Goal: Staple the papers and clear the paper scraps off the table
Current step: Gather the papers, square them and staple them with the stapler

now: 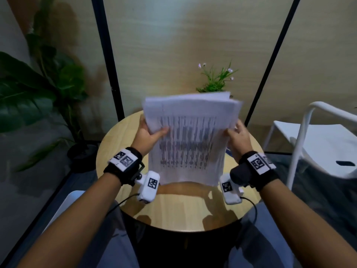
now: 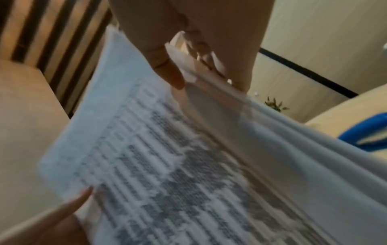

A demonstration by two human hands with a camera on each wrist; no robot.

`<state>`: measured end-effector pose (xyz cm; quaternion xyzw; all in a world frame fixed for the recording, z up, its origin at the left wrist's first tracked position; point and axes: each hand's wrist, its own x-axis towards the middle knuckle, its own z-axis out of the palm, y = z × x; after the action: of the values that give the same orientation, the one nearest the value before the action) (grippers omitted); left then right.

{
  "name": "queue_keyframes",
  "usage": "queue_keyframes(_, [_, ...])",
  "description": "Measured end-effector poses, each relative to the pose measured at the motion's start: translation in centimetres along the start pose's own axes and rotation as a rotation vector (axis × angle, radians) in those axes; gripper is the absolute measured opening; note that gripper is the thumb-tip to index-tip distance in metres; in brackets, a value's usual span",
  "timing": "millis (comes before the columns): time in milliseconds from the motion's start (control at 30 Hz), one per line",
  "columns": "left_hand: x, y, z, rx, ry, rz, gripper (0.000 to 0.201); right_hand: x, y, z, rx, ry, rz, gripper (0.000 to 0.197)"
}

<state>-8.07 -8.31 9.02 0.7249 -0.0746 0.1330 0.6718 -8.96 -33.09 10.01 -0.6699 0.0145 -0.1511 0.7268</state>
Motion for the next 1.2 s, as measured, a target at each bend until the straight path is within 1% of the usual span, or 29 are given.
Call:
queue_keyframes(67, [-0.6, -1.1, 0.4, 0.072, -0.045, -0.052, 0.062, -0.5, 1.4, 0.6, -0.071, 0.005, 0.048, 0.035])
queue_keyframes(100, [-0.5, -1.2, 0.6, 0.063, -0.035, -0.055, 0.061, -0.6, 1.4, 0.9, -0.073, 0.011, 0.044, 0.034])
queue_keyframes(167, [0.0, -0.7, 0.3, 0.028, 0.009, -0.022, 0.049, -0.3, 0.8, 0.9, -0.036, 0.020, 0.020, 0.034])
queue_keyframes(200, [0.1, -0.3, 0.0, -0.001, 0.026, -0.007, 0.045, -0.1, 0.4, 0.8, -0.020, 0.024, 0.013, 0.037])
queue_keyframes(233, [0.3, -0.2, -0.4, -0.028, 0.035, 0.001, 0.045, 0.0, 0.3, 0.6, -0.008, 0.029, 0.006, 0.041])
queue_keyframes(300, [-0.4, -0.9, -0.8, -0.041, -0.012, -0.041, 0.051, -0.5, 1.1, 0.4, -0.030, 0.014, 0.010, 0.048])
queue_keyframes(333, [-1.1, -1.8, -0.7, -0.010, -0.038, -0.076, 0.053, -1.1, 2.0, 0.4, -0.062, 0.002, 0.024, 0.049])
queue_keyframes(400, [-2.4, -3.1, -0.1, 0.042, -0.055, -0.108, 0.050, -2.5, 3.8, 0.9, -0.127, -0.012, 0.065, 0.043])
queue_keyframes(433, [-2.7, -3.4, 0.3, 0.031, -0.042, -0.105, 0.049, -3.0, 4.2, 1.2, -0.145, -0.012, 0.057, 0.036])
queue_keyframes(500, [-2.2, -3.0, 0.6, 0.016, -0.010, -0.089, 0.049, -3.1, 3.6, 1.6, -0.134, 0.018, -0.011, 0.031])
queue_keyframes(600, [-0.6, -1.5, 0.3, -0.016, 0.031, -0.013, 0.043, -1.5, 1.4, 1.5, -0.014, 0.092, -0.080, 0.028])
queue_keyframes(633, [-0.3, -1.2, 0.2, -0.028, 0.023, 0.016, 0.045, -1.1, 0.7, 1.5, 0.010, 0.095, -0.092, 0.028])
queue_keyframes(700, [-0.2, -1.0, 0.2, 0.025, -0.043, 0.039, 0.054, -0.6, 0.1, 1.8, -0.020, 0.039, -0.092, 0.032])
queue_keyframes(767, [-0.5, -1.8, 0.3, 0.076, -0.084, 0.007, 0.059, -0.7, 0.6, 1.9, -0.110, -0.009, -0.057, 0.041])
queue_keyframes(800, [-0.6, -2.1, 0.4, 0.085, -0.068, -0.004, 0.058, -0.7, 1.0, 1.9, -0.137, 0.009, -0.048, 0.041])
queue_keyframes(867, [-0.9, -2.5, 0.7, 0.116, -0.051, -0.022, 0.047, -0.7, 1.7, 1.9, -0.158, 0.059, -0.028, 0.033])
queue_keyframes(933, [-1.4, -2.4, 1.3, 0.172, -0.103, -0.033, 0.033, -0.9, 2.1, 2.2, -0.170, 0.030, -0.005, 0.035])
queue_keyframes(967, [-1.4, -2.1, 1.7, 0.182, -0.100, -0.011, 0.030, -1.0, 2.0, 2.6, -0.143, 0.017, -0.012, 0.039])
queue_keyframes(1000, [-1.2, -1.5, 1.9, 0.169, -0.072, 0.013, 0.029, -1.0, 1.5, 2.9, -0.106, 0.024, -0.026, 0.042])
queue_keyframes(1100, [-0.4, -0.2, 1.4, 0.083, 0.026, 0.087, 0.031, -0.9, 0.2, 2.4, -0.003, 0.105, -0.103, 0.047])
queue_keyframes(1133, [-0.4, -0.3, 1.1, 0.047, 0.027, 0.095, 0.030, -1.0, 0.0, 2.0, 0.008, 0.108, -0.124, 0.049])
queue_keyframes(1167, [-0.7, -0.7, 0.8, 0.013, 0.007, 0.069, 0.029, -1.2, 0.2, 1.6, -0.001, 0.094, -0.132, 0.049])
queue_keyframes(1200, [-1.4, -1.5, 0.7, -0.002, -0.016, 0.030, 0.027, -1.8, 0.7, 1.4, -0.033, 0.069, -0.116, 0.044])
